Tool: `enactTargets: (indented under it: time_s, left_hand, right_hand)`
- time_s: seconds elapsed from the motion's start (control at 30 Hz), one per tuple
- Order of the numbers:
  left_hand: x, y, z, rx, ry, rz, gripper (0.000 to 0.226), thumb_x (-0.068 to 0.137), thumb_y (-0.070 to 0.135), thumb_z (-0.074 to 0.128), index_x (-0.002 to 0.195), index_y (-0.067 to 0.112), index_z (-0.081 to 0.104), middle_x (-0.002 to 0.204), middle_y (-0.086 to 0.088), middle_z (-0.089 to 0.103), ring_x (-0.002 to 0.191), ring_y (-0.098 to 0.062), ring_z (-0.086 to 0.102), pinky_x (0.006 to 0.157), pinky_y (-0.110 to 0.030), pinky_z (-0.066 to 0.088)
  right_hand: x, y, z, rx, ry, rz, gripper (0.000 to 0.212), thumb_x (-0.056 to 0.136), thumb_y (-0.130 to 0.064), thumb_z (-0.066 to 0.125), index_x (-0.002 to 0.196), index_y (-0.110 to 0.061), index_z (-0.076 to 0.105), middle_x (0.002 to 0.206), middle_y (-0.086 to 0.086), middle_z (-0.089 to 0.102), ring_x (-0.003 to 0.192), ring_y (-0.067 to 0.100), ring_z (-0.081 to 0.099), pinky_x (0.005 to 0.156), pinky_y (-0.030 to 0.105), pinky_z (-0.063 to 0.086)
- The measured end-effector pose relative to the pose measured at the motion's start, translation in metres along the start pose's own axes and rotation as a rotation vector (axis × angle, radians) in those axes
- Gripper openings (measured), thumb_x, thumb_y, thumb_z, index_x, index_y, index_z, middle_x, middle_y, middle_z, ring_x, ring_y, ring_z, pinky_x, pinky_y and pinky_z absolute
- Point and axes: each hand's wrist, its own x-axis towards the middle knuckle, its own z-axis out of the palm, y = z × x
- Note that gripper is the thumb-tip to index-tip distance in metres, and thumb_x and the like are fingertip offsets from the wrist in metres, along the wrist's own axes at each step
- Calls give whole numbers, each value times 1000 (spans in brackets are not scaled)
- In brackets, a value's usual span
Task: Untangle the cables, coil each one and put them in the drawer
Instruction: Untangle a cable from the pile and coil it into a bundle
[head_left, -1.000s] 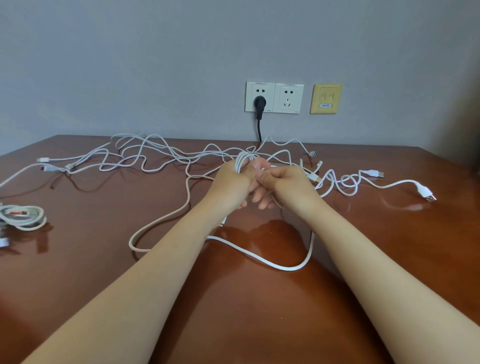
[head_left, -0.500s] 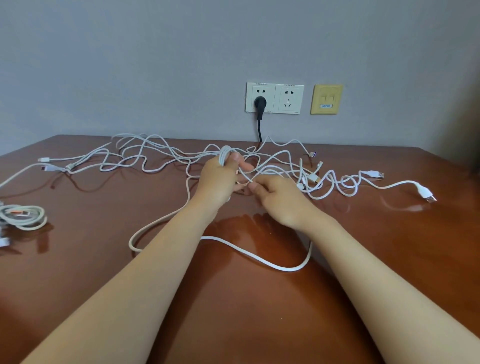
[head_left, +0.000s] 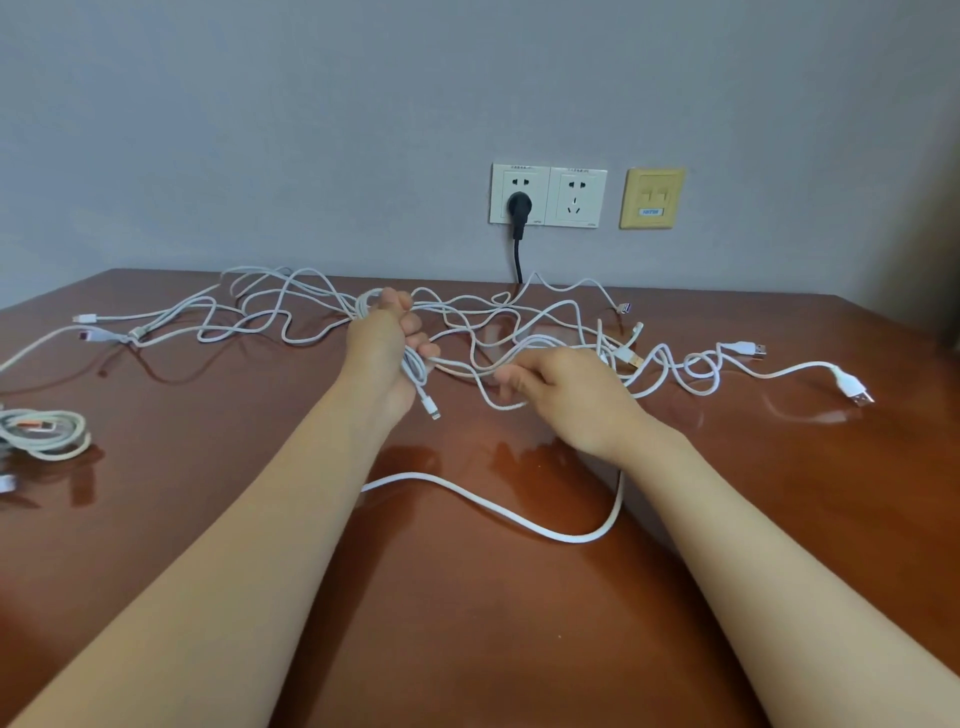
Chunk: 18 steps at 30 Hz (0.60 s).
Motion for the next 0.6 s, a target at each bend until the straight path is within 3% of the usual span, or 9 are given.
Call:
enactTargets:
  time_s: [0.1,0.27,0.33,0.43,0.53,0.6]
  left_hand:
    - [-1,-5,5,79,-37,17,37,104,25,26,72,16,39,33,11,28,26,-2,21,30,-13,23]
    - [-3,-4,7,131,-49,36,36,104,25,26,72,14,40,34,10,32,27,-3,25,32,-12,29]
    - [-6,-5,8,155,-89,24,36,104,24,26,73,13,40,36,7,41,29,-5,39,38,-14,43]
    - [-13,-8,12,176,-186,-11,35,104,23,25,75,12,41,48,1,62,50,-11,65,52,-23,55]
    - [-16,-10,14,182,-224,-33,34,103,24,28,76,11,43,56,-2,68,55,-12,68,51,-23,55]
    - [-16,-10,14,209,-213,-18,30,102,26,34,78,11,45,55,-1,68,53,-13,67,47,-22,53]
  right_hand:
    - [-2,-7,-2,48,-33,-17,37,91,-48,48,76,-19,66,57,-5,47,60,7,46,58,22,32]
    - [-5,-10,-4,4,-15,1,19,90,-39,53,93,-25,66,72,-13,56,77,12,52,69,27,39]
    - [-4,-13,-2,74,-6,14,16,91,-28,50,92,-21,65,76,-7,61,80,15,55,76,30,44]
    - [-3,-21,-1,307,28,18,18,91,-20,49,78,-16,62,77,8,65,78,22,59,76,31,44]
    - [-6,-31,1,457,-4,-2,24,93,-25,53,69,-22,54,62,1,60,53,13,56,60,26,46]
    - [-6,-33,2,456,13,-9,25,94,-20,52,70,-25,51,69,2,58,53,12,55,51,22,44]
